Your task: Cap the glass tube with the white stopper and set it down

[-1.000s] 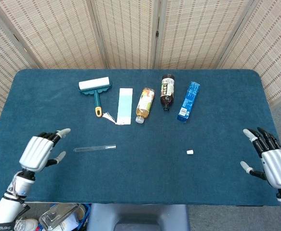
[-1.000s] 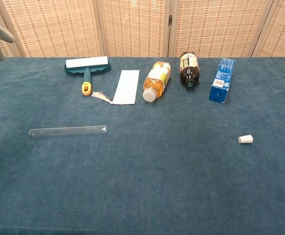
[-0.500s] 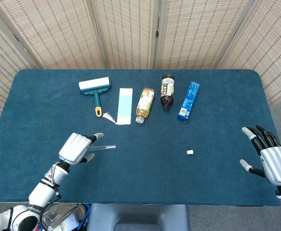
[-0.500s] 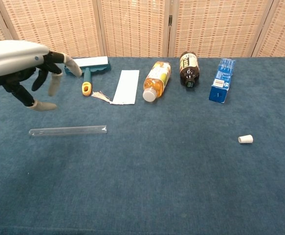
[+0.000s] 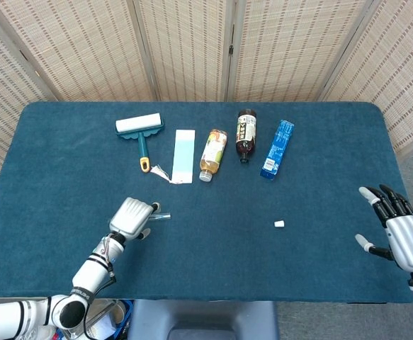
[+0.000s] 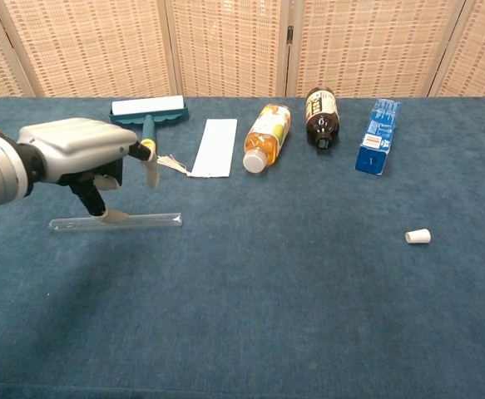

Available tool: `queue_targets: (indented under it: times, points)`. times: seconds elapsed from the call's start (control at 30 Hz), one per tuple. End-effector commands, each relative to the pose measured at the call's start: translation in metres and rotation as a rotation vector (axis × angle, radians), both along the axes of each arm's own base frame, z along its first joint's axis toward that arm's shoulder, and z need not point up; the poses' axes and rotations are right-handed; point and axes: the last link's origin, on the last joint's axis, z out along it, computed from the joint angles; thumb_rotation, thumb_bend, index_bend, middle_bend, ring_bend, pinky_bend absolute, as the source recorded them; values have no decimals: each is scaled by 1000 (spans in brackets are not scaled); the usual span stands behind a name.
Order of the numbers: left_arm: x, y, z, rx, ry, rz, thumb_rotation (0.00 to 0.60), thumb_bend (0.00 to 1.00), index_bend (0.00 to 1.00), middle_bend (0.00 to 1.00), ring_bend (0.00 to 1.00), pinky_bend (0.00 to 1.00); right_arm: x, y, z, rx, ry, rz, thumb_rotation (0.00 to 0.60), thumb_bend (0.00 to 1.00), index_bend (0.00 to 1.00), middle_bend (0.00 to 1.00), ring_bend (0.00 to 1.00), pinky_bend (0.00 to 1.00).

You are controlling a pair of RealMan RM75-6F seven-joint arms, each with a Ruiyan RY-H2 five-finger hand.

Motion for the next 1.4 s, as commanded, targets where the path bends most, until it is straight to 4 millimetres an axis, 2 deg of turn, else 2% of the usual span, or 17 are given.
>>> queue_targets:
  times: [0.03, 0.57, 0.87, 1.4]
  points:
    - [2, 8, -13, -13, 31, 36, 600, 227, 380, 1000, 1000, 1000, -1, 0, 0, 1, -3, -3, 600, 187, 90, 130, 44, 118]
    - [-9, 35, -30, -15, 45, 179, 599, 227, 453, 1000, 1000, 1000, -4, -3, -1, 7, -5, -4, 600, 186, 90, 130, 44, 118]
    - [-13, 39, -34, -25, 52, 205, 599, 231, 467, 1000, 1000, 1000, -4, -3, -1, 7, -6, -7, 600, 184, 90, 131, 44, 118]
    - [-19, 43, -35, -30, 66, 227, 585, 307, 496, 1000, 1000, 1000, -4, -5, -1, 10, -7, -8, 600, 183, 90, 137, 44, 118]
